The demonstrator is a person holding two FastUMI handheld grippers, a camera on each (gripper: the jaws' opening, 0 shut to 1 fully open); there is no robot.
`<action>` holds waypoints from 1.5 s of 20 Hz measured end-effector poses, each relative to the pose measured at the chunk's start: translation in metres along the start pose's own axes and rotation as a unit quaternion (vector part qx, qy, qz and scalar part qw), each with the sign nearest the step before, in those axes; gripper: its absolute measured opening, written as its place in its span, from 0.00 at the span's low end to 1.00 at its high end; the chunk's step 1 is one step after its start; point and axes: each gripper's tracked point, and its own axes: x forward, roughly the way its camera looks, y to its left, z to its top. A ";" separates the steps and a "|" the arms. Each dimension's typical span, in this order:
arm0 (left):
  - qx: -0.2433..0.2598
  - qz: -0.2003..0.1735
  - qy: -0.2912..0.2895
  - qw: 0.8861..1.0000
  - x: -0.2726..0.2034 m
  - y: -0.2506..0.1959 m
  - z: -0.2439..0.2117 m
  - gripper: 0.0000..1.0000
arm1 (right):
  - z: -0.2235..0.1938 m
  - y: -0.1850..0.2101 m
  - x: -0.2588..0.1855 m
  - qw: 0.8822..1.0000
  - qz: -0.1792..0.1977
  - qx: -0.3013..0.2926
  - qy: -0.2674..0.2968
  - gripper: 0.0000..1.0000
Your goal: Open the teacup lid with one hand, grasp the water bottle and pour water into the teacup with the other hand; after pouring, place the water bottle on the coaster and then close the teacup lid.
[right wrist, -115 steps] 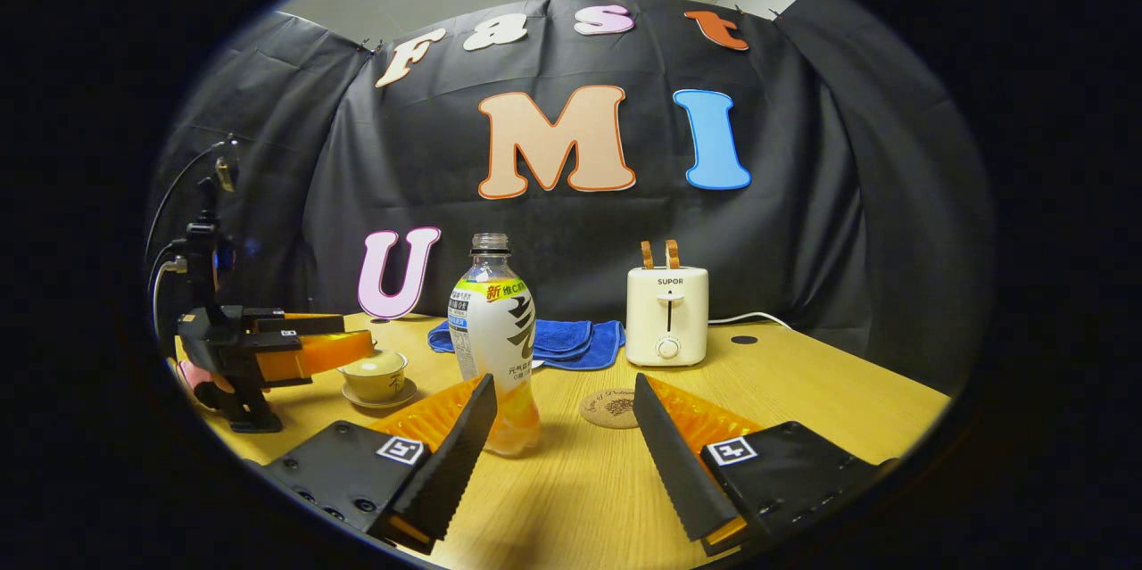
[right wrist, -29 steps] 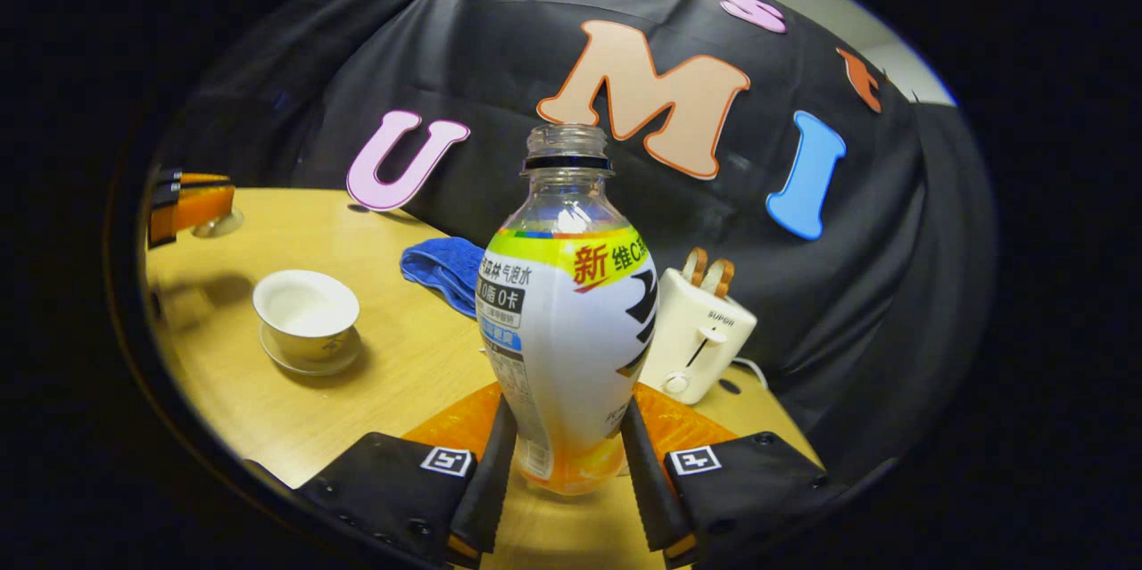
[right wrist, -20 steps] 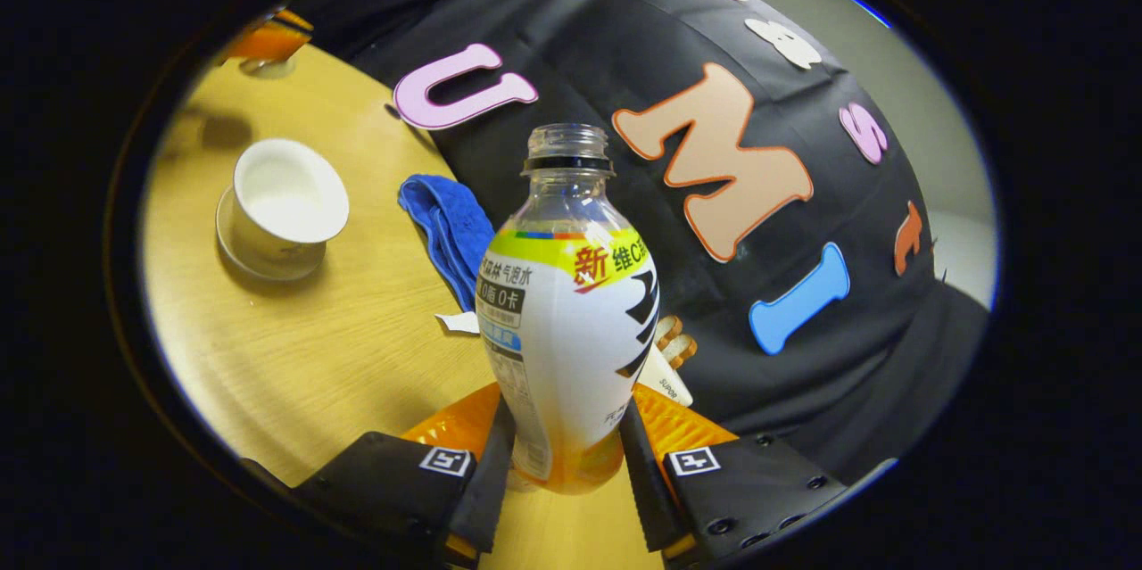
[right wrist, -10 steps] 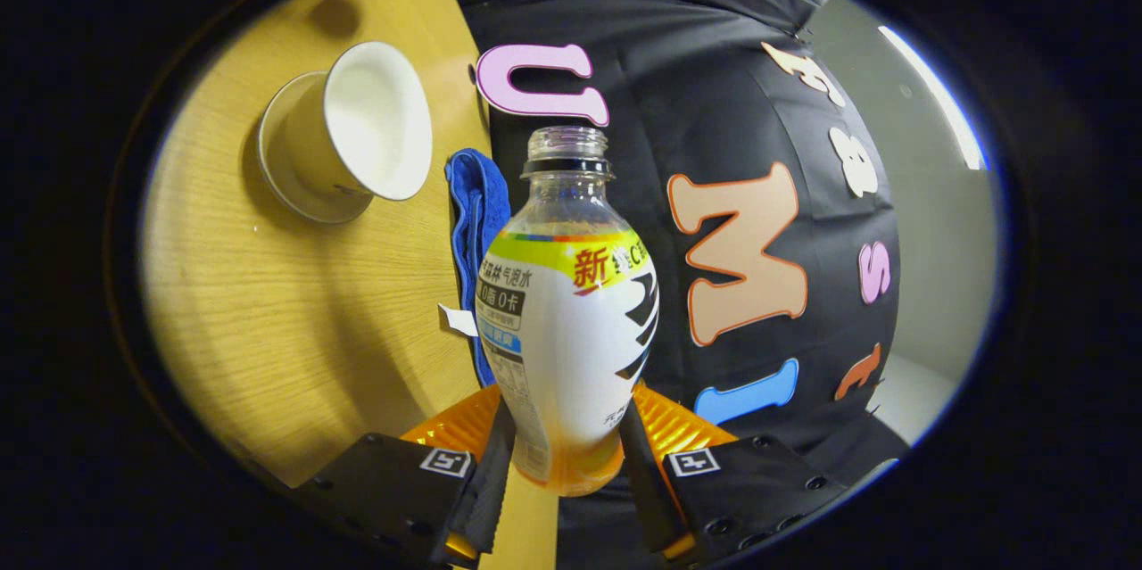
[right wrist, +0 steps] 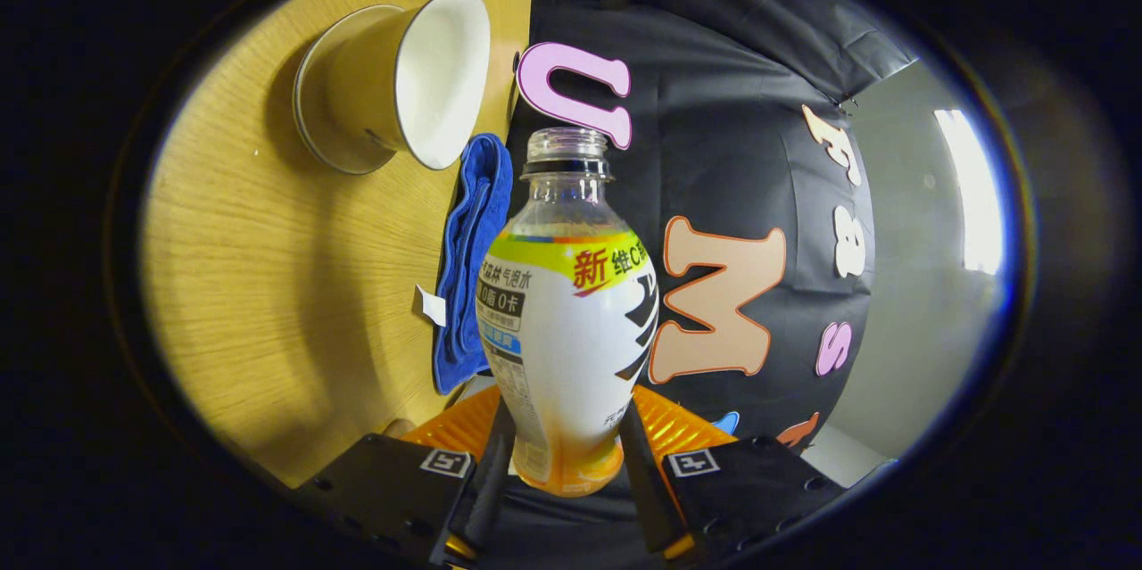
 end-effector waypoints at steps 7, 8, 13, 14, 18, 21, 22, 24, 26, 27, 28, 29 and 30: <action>0.000 0.000 0.001 1.000 0.000 0.001 0.001 0.26 | 0.004 -0.007 -0.004 0.996 -0.046 -0.070 -0.021 0.65; 0.000 0.000 0.001 1.000 0.000 0.001 0.000 0.26 | 0.005 -0.008 -0.002 0.995 -0.052 -0.078 -0.025 0.65; 0.000 0.000 0.001 1.000 -0.001 0.001 0.000 0.26 | 0.009 -0.008 -0.007 0.986 -0.093 -0.130 -0.037 0.65; 0.000 0.000 0.001 1.000 -0.001 0.001 0.000 0.25 | 0.009 -0.008 -0.007 0.986 -0.097 -0.133 -0.037 0.65; 0.000 0.000 0.001 1.000 -0.001 0.002 0.000 0.25 | 0.008 -0.009 -0.005 0.982 -0.110 -0.147 -0.045 0.65; 0.000 0.000 0.001 1.000 0.000 0.001 0.001 0.24 | 0.010 -0.009 -0.006 0.981 -0.112 -0.151 -0.047 0.65; 0.000 0.000 0.001 1.000 -0.001 0.002 0.000 0.25 | 0.010 -0.009 -0.006 0.982 -0.109 -0.149 -0.047 0.65; 0.000 0.000 0.001 1.000 -0.001 0.001 0.000 0.26 | 0.010 -0.004 -0.007 0.987 -0.091 -0.128 -0.042 0.65; 0.000 0.000 0.001 1.000 0.000 0.001 0.000 0.25 | 0.004 0.011 -0.004 0.994 -0.060 -0.083 -0.034 0.67; 0.000 0.000 0.001 1.000 -0.001 0.001 0.001 0.25 | 0.000 0.022 -0.002 0.998 -0.036 -0.047 -0.030 0.65; 0.000 0.000 0.001 1.000 -0.001 0.001 0.000 0.25 | -0.004 0.034 -0.002 1.000 -0.009 -0.004 -0.023 0.66; 0.000 0.000 0.001 1.000 -0.001 0.001 0.001 0.24 | -0.005 0.042 -0.005 0.999 0.017 0.040 -0.015 0.67; 0.000 0.000 0.000 1.000 -0.001 0.001 0.000 0.25 | -0.006 0.048 -0.008 0.996 0.038 0.084 -0.006 0.67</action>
